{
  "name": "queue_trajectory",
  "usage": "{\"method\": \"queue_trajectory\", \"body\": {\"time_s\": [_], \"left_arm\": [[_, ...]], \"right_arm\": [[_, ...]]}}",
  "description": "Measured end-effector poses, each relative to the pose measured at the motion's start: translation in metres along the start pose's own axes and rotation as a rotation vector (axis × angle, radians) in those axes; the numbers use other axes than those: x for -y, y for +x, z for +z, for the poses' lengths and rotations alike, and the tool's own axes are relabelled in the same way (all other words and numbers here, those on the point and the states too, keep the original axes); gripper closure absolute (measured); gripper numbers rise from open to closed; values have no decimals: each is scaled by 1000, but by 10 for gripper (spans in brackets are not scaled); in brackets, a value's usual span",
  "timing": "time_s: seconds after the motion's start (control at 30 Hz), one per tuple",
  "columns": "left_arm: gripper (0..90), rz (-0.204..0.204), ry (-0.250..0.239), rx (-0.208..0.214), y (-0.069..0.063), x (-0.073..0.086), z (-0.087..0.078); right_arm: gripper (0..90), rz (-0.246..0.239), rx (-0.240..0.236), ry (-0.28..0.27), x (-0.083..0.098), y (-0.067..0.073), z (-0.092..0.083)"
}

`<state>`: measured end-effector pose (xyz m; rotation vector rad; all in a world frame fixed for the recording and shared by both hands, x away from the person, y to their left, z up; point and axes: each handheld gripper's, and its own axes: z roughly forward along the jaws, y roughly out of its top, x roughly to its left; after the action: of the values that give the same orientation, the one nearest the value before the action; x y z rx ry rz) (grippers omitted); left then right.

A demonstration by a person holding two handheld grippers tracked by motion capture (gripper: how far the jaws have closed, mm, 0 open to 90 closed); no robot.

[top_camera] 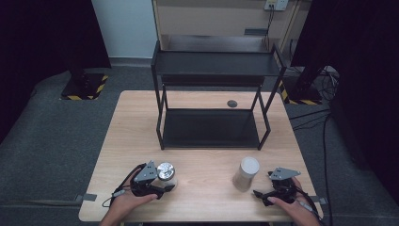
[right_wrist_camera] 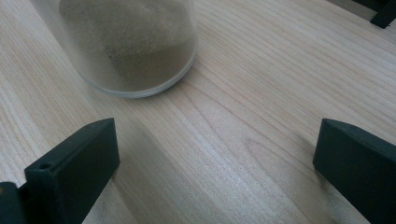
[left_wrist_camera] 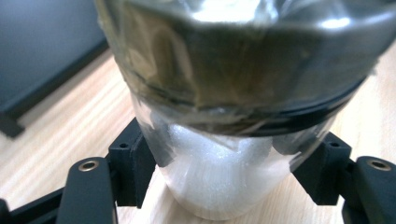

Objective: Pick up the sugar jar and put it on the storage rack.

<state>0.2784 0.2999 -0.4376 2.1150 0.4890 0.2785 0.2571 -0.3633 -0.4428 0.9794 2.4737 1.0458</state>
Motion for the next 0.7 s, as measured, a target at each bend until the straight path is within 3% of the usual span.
{"method": "queue_trajectory", "body": {"time_s": [0.1,0.37,0.7], "left_arm": [[304,4,-17,17,6,-5,2],[304,53,18,30,26,-35,24],[304,62,14,39,41,-55,42]], "right_arm": [[9,0,0,0,0,0,0],[9,1,0,0,0,0,0],[9,0,0,0,0,0,0]]}}
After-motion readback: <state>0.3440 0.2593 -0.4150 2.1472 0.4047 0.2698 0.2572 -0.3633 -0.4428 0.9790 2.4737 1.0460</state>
